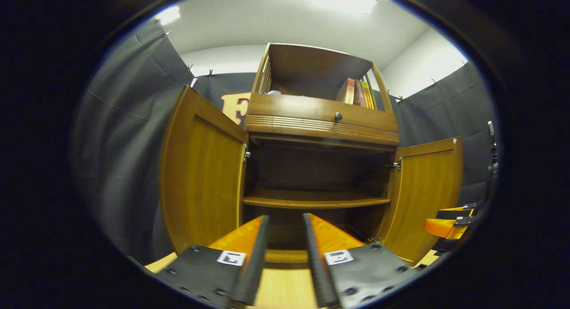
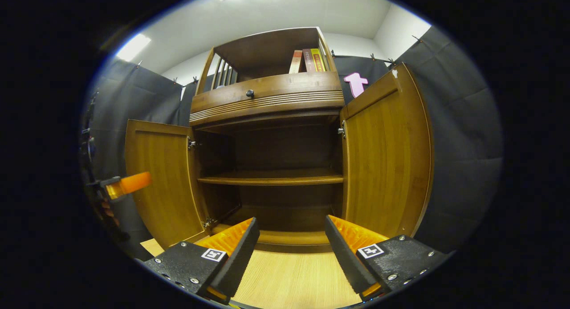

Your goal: Open the right door of the double-door shoe cabinet with the right hand, and open the left door with the left hand.

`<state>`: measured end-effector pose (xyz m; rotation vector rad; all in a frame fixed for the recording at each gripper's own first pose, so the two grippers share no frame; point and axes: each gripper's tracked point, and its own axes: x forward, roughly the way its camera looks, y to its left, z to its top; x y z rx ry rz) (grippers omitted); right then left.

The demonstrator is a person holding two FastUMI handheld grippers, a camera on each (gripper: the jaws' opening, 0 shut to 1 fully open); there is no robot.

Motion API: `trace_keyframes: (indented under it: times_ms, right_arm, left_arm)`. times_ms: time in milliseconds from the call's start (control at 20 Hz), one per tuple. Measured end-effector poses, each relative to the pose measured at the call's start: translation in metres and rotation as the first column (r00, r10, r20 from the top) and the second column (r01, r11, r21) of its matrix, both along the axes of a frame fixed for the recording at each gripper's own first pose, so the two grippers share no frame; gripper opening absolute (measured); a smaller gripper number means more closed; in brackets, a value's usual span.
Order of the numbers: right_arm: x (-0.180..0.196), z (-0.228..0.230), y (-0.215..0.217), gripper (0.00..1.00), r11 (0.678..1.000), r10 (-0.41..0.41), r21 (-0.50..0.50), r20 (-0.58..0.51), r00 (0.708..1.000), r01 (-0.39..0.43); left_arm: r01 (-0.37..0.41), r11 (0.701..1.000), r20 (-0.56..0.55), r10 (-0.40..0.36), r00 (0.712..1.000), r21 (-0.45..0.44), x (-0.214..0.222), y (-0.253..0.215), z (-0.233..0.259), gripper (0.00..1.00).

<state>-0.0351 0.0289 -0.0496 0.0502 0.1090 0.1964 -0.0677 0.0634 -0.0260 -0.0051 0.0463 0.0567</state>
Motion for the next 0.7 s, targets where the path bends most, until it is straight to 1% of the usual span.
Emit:
trace_keyframes:
  times_ms: [50, 200, 300, 350, 450, 500, 550, 600, 650, 700]
  right_arm:
    - [-0.003, 0.002, 0.0, 0.92, 1.0, 0.008, 0.002, 0.007, 1.0, -0.008]
    - [-0.009, 0.005, -0.006, 0.92, 1.0, 0.003, -0.003, 0.024, 1.0, -0.002]
    - [-0.013, 0.005, -0.011, 0.92, 1.0, -0.003, 0.011, 0.033, 0.999, 0.003]
    - [-0.014, 0.004, -0.011, 0.92, 1.0, -0.006, 0.021, 0.032, 0.999, 0.006]
    - [-0.015, 0.002, -0.015, 0.92, 1.0, -0.007, 0.031, 0.027, 1.0, 0.006]
    - [-0.016, 0.003, -0.017, 0.92, 0.999, -0.007, 0.032, 0.031, 0.999, 0.006]
    - [-0.016, 0.003, -0.018, 0.92, 0.999, -0.004, 0.032, 0.034, 0.999, 0.003]
    - [-0.017, 0.004, -0.019, 1.0, 1.0, -0.003, 0.03, 0.037, 0.999, 0.002]
    - [-0.015, 0.004, -0.02, 1.0, 1.0, -0.003, 0.028, 0.037, 0.999, 0.002]
    - [-0.014, 0.004, -0.021, 1.0, 1.0, -0.001, 0.029, 0.038, 0.999, 0.0]
  left_arm:
    - [0.017, 1.0, -0.01, -0.018, 1.0, -0.013, 0.005, -0.013, -0.006, 0.63]
    - [0.045, 0.999, -0.011, -0.045, 0.999, -0.001, 0.014, -0.04, -0.017, 0.98]
    - [0.045, 0.999, 0.014, -0.045, 0.999, -0.028, 0.017, -0.05, -0.017, 0.98]
    - [0.04, 0.998, 0.028, -0.039, 0.999, -0.053, 0.02, -0.053, -0.016, 0.96]
    - [0.014, 0.997, 0.048, -0.01, 0.999, -0.08, 0.022, -0.054, -0.013, 0.95]
    - [-0.004, 0.997, 0.055, 0.008, 0.998, -0.08, 0.022, -0.051, -0.014, 0.97]
    - [-0.018, 0.997, 0.063, 0.023, 0.998, -0.073, 0.023, -0.048, -0.013, 0.95]
    - [-0.032, 0.997, 0.072, 0.037, 0.997, -0.065, 0.023, -0.045, -0.01, 0.95]
    - [-0.041, 0.998, 0.076, 0.045, 0.996, -0.055, 0.023, -0.041, -0.002, 0.95]
    - [-0.048, 0.998, 0.074, 0.051, 0.996, -0.04, 0.024, -0.04, -0.004, 0.95]
